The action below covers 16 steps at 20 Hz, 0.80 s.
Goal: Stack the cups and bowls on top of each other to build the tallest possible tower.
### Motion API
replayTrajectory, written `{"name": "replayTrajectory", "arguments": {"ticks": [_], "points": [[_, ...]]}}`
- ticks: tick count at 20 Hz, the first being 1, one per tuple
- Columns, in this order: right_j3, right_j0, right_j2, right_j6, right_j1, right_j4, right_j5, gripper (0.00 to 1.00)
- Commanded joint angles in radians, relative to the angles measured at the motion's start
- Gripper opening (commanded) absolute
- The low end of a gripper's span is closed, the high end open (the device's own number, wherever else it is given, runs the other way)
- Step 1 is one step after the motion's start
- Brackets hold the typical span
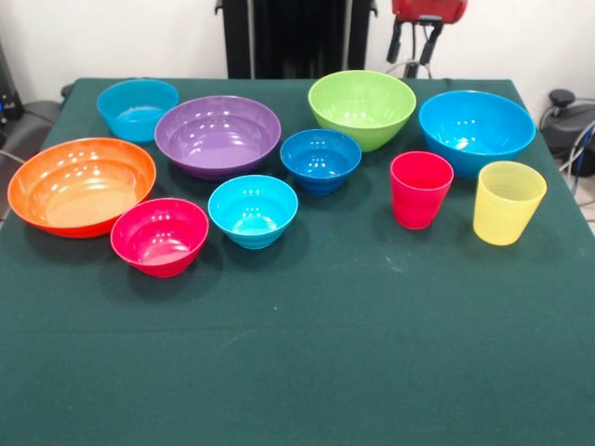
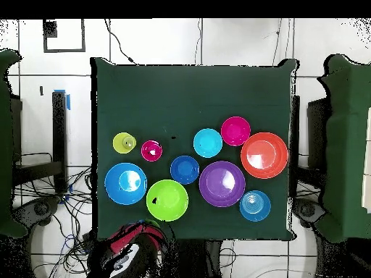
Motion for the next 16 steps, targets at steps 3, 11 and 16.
{"name": "replayTrajectory", "arguments": {"ticks": [3, 11, 16], "points": [[-0.042, -0.041, 0.119, -0.031, -0.013, -0.045, 0.127, 1.00], [-0.114, -0.043, 0.090, -0.047, 0.032, -0.077, 0.133, 1.00], [-0.129, -0.043, 0.092, -0.037, 0.061, -0.100, 0.115, 1.00]]}}
